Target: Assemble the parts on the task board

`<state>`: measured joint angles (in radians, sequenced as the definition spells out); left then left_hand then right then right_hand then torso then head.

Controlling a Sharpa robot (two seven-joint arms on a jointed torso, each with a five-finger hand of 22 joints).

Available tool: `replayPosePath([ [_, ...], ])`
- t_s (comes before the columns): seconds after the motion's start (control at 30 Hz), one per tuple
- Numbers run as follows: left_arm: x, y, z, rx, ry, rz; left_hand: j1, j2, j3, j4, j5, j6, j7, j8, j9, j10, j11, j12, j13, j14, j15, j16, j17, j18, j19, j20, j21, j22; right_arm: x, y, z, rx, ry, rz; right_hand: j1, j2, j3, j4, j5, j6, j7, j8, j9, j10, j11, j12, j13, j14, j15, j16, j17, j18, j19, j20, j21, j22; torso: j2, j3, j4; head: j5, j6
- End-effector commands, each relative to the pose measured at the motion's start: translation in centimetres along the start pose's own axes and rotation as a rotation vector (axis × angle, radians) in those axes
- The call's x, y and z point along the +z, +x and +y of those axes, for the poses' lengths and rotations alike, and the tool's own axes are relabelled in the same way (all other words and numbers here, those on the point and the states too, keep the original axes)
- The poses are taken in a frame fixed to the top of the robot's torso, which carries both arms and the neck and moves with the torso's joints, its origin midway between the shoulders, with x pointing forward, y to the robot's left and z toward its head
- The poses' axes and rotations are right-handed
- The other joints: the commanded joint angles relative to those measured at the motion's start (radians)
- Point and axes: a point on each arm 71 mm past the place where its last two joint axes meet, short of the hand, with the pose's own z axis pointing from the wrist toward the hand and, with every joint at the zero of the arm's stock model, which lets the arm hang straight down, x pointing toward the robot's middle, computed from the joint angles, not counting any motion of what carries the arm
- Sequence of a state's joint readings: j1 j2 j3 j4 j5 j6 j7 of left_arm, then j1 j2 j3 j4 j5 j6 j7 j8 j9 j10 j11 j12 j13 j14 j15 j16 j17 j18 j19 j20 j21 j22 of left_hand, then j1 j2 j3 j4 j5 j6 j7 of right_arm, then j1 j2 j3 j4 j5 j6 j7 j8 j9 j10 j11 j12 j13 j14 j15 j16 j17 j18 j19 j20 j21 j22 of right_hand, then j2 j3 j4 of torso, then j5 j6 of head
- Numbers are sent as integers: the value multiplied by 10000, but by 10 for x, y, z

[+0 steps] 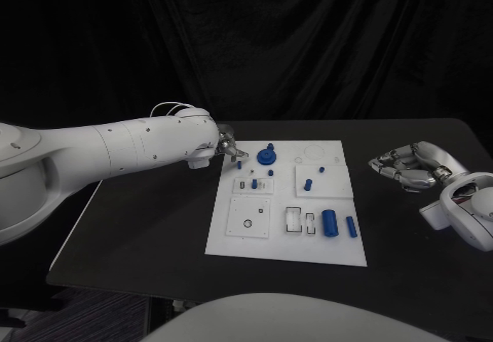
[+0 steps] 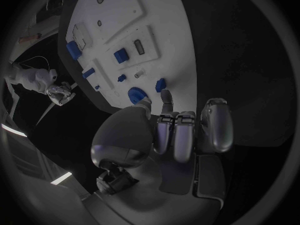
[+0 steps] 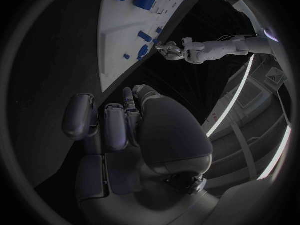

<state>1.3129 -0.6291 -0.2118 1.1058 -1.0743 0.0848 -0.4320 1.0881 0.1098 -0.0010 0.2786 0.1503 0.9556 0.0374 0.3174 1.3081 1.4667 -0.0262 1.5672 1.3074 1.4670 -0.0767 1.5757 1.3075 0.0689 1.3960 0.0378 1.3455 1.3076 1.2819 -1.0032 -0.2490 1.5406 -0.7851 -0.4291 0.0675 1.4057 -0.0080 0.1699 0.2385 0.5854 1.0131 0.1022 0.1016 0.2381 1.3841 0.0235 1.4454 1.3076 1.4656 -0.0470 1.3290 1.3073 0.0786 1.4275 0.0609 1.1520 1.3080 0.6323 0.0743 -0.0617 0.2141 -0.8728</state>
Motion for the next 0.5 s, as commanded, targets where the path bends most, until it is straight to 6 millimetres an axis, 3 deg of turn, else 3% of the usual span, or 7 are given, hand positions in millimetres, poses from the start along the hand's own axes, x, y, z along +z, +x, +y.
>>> replayPosePath([
  [0.03,1,2,-1,57,147,127,72,-5,6,-73,25,-67,11,-51,127,1041,-20,36,2634,1038,25,-49,2633,-5,-28,25,-41,1114,0,2,0,-22,-6,91,81,24,24,-62,76,-14,39,-57,13,-96,4,-56,58,284,17,-68,226,124,-45,3,-56,1151,3,6,5,2,2],
  [0.5,3,8,-1,62,212,249,271,31,98,-188,416,-152,40,-254,40,1041,5,36,2634,1038,47,-49,2633,16,-98,39,-147,1079,0,2,0,-42,-7,85,81,24,24,-62,76,-14,39,-57,13,-96,4,-56,58,284,17,-68,226,124,-45,3,-56,1151,-2,2,7,-21,2],
])
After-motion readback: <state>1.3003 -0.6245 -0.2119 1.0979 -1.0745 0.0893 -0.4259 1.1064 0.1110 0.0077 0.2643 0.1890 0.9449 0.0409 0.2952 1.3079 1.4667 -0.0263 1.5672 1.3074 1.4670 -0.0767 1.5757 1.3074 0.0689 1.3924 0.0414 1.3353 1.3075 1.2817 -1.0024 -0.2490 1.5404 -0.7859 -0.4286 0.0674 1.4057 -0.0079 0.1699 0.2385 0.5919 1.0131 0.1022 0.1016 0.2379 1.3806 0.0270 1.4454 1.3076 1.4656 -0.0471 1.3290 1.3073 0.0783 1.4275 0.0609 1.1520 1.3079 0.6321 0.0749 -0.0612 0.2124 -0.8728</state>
